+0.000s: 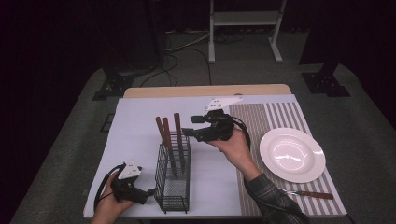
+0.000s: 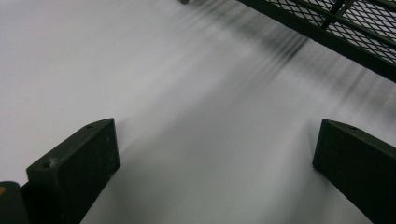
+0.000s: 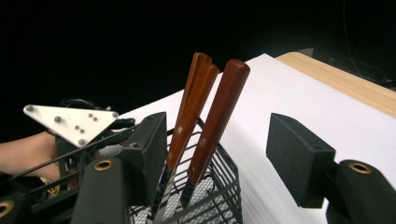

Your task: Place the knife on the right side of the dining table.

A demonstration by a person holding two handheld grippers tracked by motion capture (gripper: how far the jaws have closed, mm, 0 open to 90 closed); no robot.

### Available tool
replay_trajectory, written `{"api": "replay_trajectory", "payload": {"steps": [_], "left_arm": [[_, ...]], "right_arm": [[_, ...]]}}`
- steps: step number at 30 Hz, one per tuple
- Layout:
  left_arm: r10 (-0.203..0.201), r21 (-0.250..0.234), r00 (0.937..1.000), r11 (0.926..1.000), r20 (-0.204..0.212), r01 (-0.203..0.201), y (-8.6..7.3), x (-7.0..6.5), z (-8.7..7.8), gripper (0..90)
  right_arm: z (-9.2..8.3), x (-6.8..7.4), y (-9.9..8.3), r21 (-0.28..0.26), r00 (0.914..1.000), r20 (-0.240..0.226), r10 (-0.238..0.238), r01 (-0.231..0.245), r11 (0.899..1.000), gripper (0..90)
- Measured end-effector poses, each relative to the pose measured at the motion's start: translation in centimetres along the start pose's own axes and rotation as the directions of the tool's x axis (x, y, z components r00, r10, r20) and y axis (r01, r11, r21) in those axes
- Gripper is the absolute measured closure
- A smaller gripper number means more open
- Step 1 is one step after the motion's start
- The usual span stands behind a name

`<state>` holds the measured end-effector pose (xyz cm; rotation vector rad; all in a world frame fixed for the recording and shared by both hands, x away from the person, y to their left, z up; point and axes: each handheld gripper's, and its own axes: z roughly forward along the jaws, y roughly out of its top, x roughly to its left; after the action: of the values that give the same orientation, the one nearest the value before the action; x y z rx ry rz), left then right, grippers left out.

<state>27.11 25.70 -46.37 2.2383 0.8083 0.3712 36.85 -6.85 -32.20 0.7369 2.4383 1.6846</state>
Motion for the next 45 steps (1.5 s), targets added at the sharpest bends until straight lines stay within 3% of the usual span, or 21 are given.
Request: {"api": "replay_trajectory", "payload": {"steps": [23,45], "left_arm": [[0.0,0.002,1.0,1.0,0.0,0.0,0.0,0.0,0.0,0.0],[-0.002,0.0,1.0,1.0,0.0,0.002,0.0,0.0,0.0,0.0]], "right_arm": [[4.2,-1.7,0.8,-0.017,0.9967,-0.035,0.074,-0.074,0.997,39.4],[5.0,-1.8,1.0,-0.012,0.9952,-0.056,0.081,-0.082,0.997,63.9]]}}
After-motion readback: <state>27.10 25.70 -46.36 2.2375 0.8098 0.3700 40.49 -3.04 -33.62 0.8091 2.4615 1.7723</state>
